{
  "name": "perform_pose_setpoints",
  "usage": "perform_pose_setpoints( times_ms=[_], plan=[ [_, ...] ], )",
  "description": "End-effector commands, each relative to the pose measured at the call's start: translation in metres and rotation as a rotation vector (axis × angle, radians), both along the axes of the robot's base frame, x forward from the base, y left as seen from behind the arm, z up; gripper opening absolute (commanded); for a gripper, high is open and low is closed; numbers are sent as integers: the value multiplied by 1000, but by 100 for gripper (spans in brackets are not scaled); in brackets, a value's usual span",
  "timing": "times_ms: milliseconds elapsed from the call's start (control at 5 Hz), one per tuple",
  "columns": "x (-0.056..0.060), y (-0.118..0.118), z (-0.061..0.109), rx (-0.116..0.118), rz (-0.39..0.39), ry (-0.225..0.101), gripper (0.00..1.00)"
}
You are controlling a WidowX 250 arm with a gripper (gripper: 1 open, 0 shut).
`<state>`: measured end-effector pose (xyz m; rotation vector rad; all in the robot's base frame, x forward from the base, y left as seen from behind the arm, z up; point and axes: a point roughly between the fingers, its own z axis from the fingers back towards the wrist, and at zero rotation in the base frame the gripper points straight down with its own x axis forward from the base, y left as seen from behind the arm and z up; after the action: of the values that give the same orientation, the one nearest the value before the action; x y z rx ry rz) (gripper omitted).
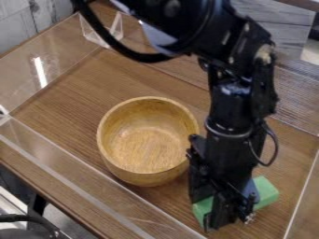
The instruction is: Put the green block in the brown bowl
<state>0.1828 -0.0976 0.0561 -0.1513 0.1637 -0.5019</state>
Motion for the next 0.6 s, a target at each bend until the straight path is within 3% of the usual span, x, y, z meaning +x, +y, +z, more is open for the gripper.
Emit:
perform_pose_setpoints(
  times_ms=[0,400],
  plan=[
    [9,5,22,-29,32,-54,0],
    [10,18,33,-40,62,-63,0]
  ],
)
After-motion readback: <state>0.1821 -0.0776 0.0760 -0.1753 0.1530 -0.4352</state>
